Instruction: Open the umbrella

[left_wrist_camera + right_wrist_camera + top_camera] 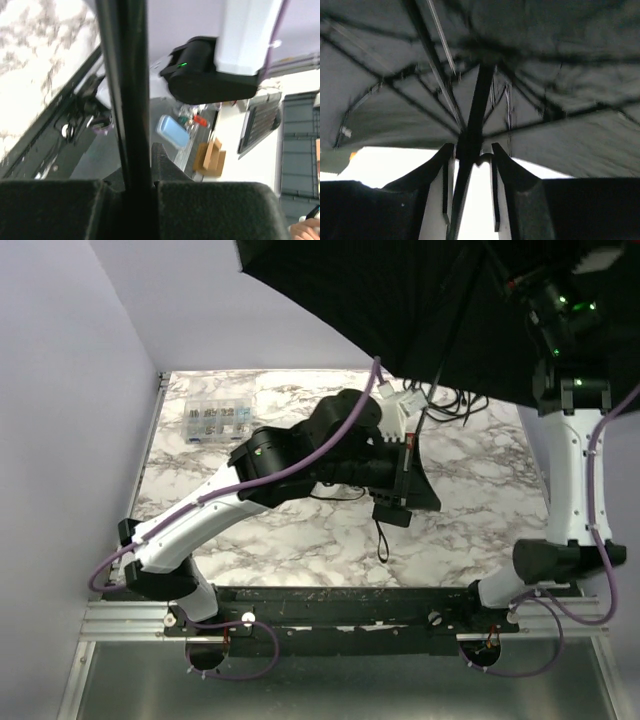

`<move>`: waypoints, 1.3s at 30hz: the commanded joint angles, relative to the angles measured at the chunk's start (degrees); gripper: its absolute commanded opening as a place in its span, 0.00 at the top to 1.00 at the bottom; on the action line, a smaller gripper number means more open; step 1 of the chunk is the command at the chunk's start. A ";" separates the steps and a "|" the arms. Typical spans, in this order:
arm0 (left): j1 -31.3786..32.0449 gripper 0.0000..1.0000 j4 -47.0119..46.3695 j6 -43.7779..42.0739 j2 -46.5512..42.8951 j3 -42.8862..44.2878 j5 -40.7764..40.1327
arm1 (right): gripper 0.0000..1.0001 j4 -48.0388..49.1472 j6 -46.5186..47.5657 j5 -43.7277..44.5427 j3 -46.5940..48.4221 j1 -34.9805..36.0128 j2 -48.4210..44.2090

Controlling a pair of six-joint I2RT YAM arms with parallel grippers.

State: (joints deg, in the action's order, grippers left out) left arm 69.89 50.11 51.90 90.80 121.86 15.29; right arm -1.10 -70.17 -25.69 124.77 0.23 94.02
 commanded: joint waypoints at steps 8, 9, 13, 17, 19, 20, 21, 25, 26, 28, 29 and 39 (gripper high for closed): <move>1.22 1.00 20.19 -4.31 3.36 9.74 16.34 | 0.51 6.88 -2.35 31.91 -36.20 -3.75 -20.14; 1.28 1.00 20.35 -4.64 3.68 10.03 16.20 | 0.51 6.18 -2.64 31.30 -37.38 -3.54 -21.31; 1.10 1.00 20.22 -4.99 4.53 10.57 15.77 | 0.50 3.40 -2.31 29.97 -38.63 -3.19 -23.79; -0.30 1.00 18.66 -3.44 5.08 11.55 13.81 | 0.39 1.83 -3.42 23.37 -38.90 -2.81 -24.56; -1.37 1.00 17.79 -2.53 4.93 11.57 12.46 | 0.31 1.20 -4.65 21.13 -40.19 -2.84 -25.56; -1.94 1.00 17.42 -2.22 4.77 11.41 11.75 | 0.27 1.20 -5.34 20.01 -41.05 -2.83 -26.16; -2.33 1.00 16.90 -2.03 4.34 11.11 11.46 | 0.24 1.19 -5.79 18.99 -41.76 -2.84 -26.80; -3.49 1.00 13.79 -2.10 3.09 9.27 12.38 | 0.20 -1.23 -6.57 16.01 -43.05 -2.79 -28.13; -3.49 1.00 13.52 -2.35 3.06 9.10 12.68 | 0.20 -1.58 -7.04 15.19 -43.04 -2.77 -28.06; -3.50 1.00 13.35 -2.90 3.09 9.15 12.59 | 0.20 -2.10 -8.32 12.96 -43.38 -2.62 -27.82; -3.58 1.00 13.16 -3.06 3.10 9.06 12.58 | 0.20 -2.86 -8.77 11.70 -43.47 -2.59 -27.63; -3.94 1.00 10.30 -3.90 3.84 8.87 13.38 | 0.21 -4.47 -8.77 5.11 -42.22 -0.77 -25.25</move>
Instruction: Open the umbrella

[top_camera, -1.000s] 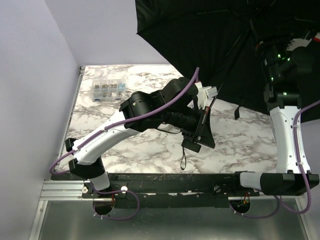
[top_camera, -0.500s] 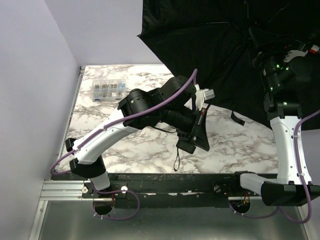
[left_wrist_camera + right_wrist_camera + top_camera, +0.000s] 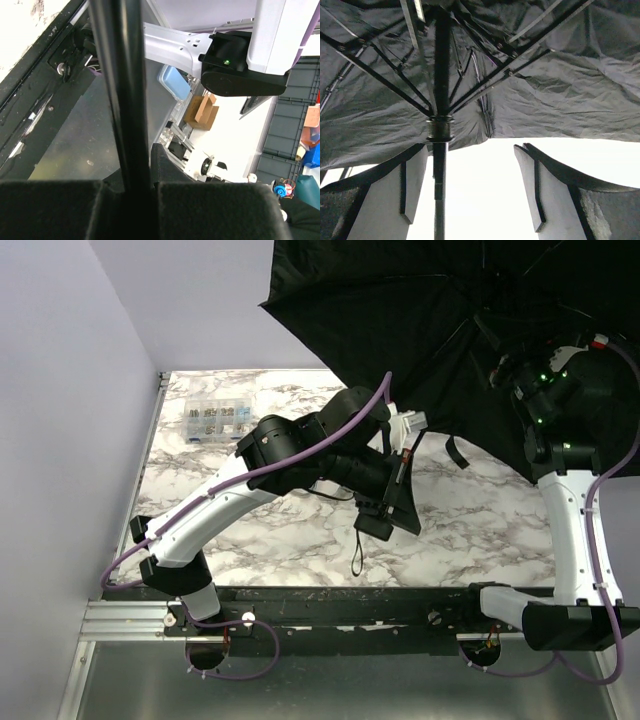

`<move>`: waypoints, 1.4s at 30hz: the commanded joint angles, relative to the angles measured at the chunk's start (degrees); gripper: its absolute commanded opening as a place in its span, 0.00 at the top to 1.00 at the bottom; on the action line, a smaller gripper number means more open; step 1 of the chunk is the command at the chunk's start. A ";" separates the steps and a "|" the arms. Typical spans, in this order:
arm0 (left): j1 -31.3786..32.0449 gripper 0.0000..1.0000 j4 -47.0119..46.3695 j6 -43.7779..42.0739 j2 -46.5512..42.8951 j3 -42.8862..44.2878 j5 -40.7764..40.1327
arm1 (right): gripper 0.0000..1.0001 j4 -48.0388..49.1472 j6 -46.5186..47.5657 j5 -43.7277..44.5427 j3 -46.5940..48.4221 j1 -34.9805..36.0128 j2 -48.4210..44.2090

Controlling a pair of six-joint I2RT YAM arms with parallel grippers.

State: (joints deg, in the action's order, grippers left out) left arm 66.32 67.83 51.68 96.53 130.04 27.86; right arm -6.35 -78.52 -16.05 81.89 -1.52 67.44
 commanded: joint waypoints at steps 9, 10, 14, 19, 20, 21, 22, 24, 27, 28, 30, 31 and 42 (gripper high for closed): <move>-0.48 1.00 -7.36 -5.65 -1.83 0.26 2.69 | 0.35 3.85 -1.78 -5.25 4.62 1.43 5.96; -0.46 1.00 -7.31 -6.00 -1.87 0.11 3.07 | 0.38 4.43 -2.02 -4.85 4.98 1.39 6.32; -0.49 1.00 -7.27 -7.31 -1.99 -0.14 4.75 | 0.44 6.61 -4.86 -5.19 7.12 1.43 9.27; -0.48 1.00 -6.77 -8.66 -1.64 0.00 7.11 | 0.59 7.75 -5.15 -2.77 9.34 1.41 11.55; -0.44 1.00 -6.63 -8.99 -1.54 -0.04 7.78 | 0.60 8.11 -5.23 -1.71 9.42 1.43 11.84; -0.47 1.00 -6.30 -9.52 -1.53 -0.07 8.60 | 0.61 8.61 -5.39 -0.65 9.61 1.40 12.27; -0.42 1.00 -5.74 -10.11 -1.52 -0.07 9.25 | 0.61 9.08 -5.44 0.57 9.96 1.40 12.82; -0.32 1.00 -4.06 -11.68 -1.66 -0.09 10.21 | 0.62 9.96 -5.58 3.75 11.35 1.42 14.44; -0.05 1.00 -1.33 -13.87 -2.25 -1.17 11.85 | 0.65 13.44 -5.22 12.52 13.71 1.43 17.27; -0.06 1.00 -0.73 -14.06 -2.68 -2.03 12.01 | 0.65 16.49 -4.26 15.33 14.48 1.43 18.47; -0.09 1.00 0.27 -13.97 -3.07 -3.92 12.58 | 0.66 18.81 -3.03 23.79 17.52 1.41 20.91; 0.18 1.00 0.84 -14.19 -2.98 -4.38 12.67 | 0.68 20.21 -1.40 27.88 18.77 1.42 22.06; 3.71 1.00 3.81 -16.21 -9.95 -14.95 11.60 | 0.80 15.39 -3.66 46.44 46.23 -7.52 39.78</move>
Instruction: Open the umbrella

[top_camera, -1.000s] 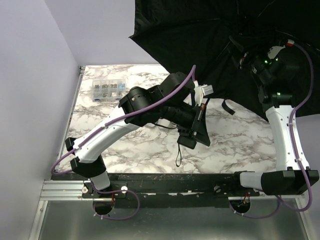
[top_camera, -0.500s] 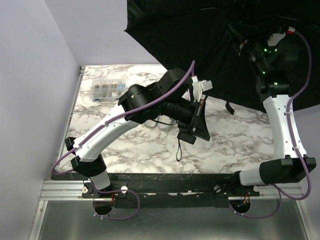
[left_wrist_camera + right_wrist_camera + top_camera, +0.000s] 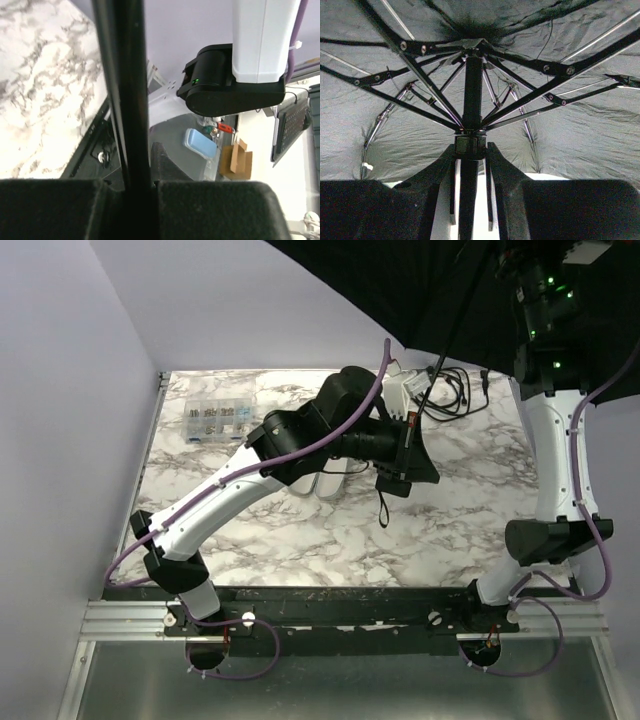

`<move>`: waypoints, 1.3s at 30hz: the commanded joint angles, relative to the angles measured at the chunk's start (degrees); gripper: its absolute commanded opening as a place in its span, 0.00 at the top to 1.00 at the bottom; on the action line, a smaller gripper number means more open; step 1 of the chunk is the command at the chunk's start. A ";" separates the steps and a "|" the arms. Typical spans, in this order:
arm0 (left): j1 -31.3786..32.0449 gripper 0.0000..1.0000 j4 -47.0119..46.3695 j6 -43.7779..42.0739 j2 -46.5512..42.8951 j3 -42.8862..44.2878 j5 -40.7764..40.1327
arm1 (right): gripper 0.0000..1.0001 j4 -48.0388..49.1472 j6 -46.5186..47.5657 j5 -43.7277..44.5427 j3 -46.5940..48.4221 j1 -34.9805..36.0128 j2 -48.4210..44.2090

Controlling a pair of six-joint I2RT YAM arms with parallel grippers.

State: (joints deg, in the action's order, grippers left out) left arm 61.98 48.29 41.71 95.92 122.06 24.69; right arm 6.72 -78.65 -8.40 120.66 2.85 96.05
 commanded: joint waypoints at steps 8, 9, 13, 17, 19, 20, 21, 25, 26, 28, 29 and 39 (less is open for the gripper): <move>10.28 1.00 21.31 -4.89 -18.73 -24.52 13.80 | 0.82 -0.97 -6.61 42.23 21.84 -17.18 20.45; 10.40 1.00 20.94 -4.44 -19.76 -26.96 13.85 | 0.82 -0.84 -6.78 42.46 21.93 -17.71 20.52; 10.63 1.00 20.54 -3.67 -21.75 -31.25 12.98 | 0.84 0.21 -6.02 41.92 21.91 -18.63 20.56; 10.56 1.00 21.58 -3.95 -18.74 -26.93 10.93 | 0.85 2.90 -5.59 41.19 16.81 -18.51 17.50; 10.56 1.00 22.46 -4.42 -15.57 -22.76 10.37 | 0.85 4.43 -6.51 41.57 13.05 -18.25 15.33; 10.56 1.00 23.11 -4.89 -13.89 -20.55 9.52 | 0.85 4.92 -7.46 41.78 11.99 -18.23 14.69; 10.54 1.00 23.44 -5.30 -12.66 -19.52 9.66 | 0.84 4.68 -9.43 42.22 11.38 -18.28 14.46; 10.58 1.00 22.94 -6.64 -11.08 -20.16 8.87 | 0.81 2.76 -14.01 42.56 15.29 -18.65 16.56; 10.48 1.00 22.44 -6.65 -11.45 -21.03 8.39 | 0.81 2.41 -14.15 41.83 17.19 -18.76 17.24; 10.00 1.00 20.17 -6.27 -12.76 -23.17 7.54 | 0.80 2.50 -14.58 40.85 17.80 -18.77 17.06; 9.67 1.00 19.48 -5.85 -13.19 -24.12 7.28 | 0.80 2.74 -15.20 40.48 16.82 -18.76 16.52; 8.57 1.00 17.96 -5.58 -14.52 -26.24 3.81 | 0.99 14.75 -15.00 28.02 3.83 -18.85 8.33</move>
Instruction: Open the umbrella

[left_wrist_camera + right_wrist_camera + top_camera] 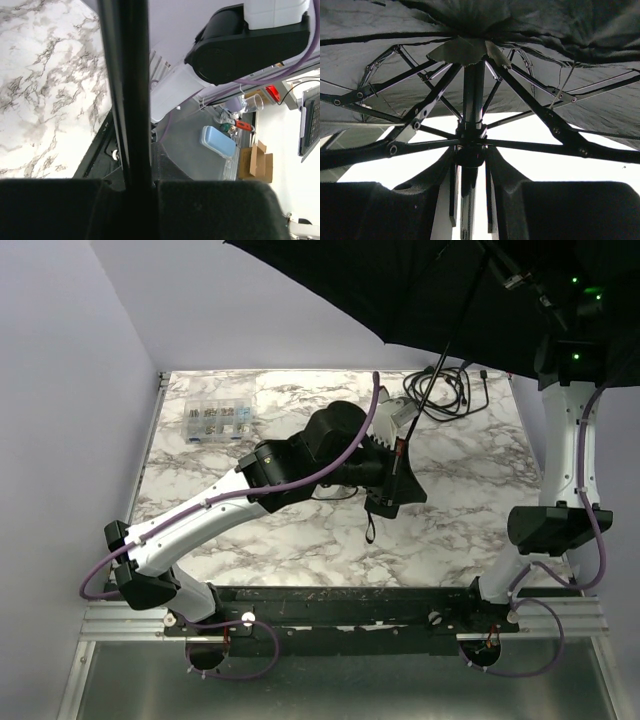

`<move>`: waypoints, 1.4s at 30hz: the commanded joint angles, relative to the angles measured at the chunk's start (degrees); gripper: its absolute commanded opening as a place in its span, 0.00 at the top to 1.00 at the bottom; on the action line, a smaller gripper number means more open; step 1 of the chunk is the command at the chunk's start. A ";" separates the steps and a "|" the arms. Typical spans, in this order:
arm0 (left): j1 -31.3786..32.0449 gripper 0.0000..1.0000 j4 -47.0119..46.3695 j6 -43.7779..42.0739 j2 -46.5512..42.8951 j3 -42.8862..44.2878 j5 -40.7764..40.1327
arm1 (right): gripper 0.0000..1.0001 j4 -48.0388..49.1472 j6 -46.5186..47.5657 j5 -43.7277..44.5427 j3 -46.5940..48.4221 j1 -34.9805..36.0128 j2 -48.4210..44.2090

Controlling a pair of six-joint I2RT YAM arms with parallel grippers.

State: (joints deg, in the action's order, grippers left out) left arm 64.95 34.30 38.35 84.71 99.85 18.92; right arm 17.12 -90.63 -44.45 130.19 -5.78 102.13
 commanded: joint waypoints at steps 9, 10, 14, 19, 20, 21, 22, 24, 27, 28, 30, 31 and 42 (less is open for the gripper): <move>0.67 0.74 34.62 -3.31 -0.66 5.33 3.50 | 0.99 13.14 3.49 41.54 -26.83 -10.04 -11.54; 0.23 0.70 34.32 -3.52 -0.68 5.71 3.52 | 0.99 14.01 3.78 39.89 -29.32 -9.88 -13.07; -1.37 0.49 34.39 -4.28 0.14 8.35 3.84 | 0.99 13.78 7.72 35.58 -35.12 -8.97 -17.91; -1.75 0.22 36.61 -5.30 2.24 14.65 3.41 | 0.99 11.47 14.52 32.76 -38.17 -6.95 -22.07; -1.80 0.17 36.87 -5.41 2.51 15.80 3.57 | 0.99 10.89 15.82 31.99 -38.41 -6.54 -22.50; -1.91 0.07 37.00 -5.39 2.57 16.77 3.67 | 0.99 10.06 17.53 31.73 -38.92 -6.09 -23.11; -1.97 0.02 37.09 -5.23 2.67 17.80 3.84 | 0.99 9.55 19.07 31.49 -39.22 -5.79 -23.65; -2.19 0.01 36.82 -5.21 2.43 19.02 5.79 | 0.99 8.36 21.86 30.76 -39.86 -5.24 -24.47; -2.44 0.01 35.53 -5.13 1.26 19.59 8.59 | 0.99 6.15 27.02 29.36 -39.52 -4.00 -25.07; -2.58 0.01 34.50 -4.90 0.65 19.02 9.96 | 0.99 5.47 28.92 28.95 -39.33 -3.46 -25.13; -3.04 0.01 31.18 -4.07 -1.23 16.77 13.49 | 0.99 4.21 31.65 28.58 -39.57 -2.29 -25.50; -3.37 0.01 28.54 -3.43 -2.49 14.87 15.81 | 0.99 4.07 32.49 28.21 -39.73 -1.77 -25.64; -6.16 0.01 16.09 -0.20 -11.60 4.56 23.46 | 0.99 -0.10 41.28 26.45 -38.56 4.25 -24.70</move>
State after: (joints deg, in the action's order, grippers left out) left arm 59.29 54.33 37.15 77.30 104.53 36.93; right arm 13.93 -63.05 -21.37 89.62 -3.07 76.62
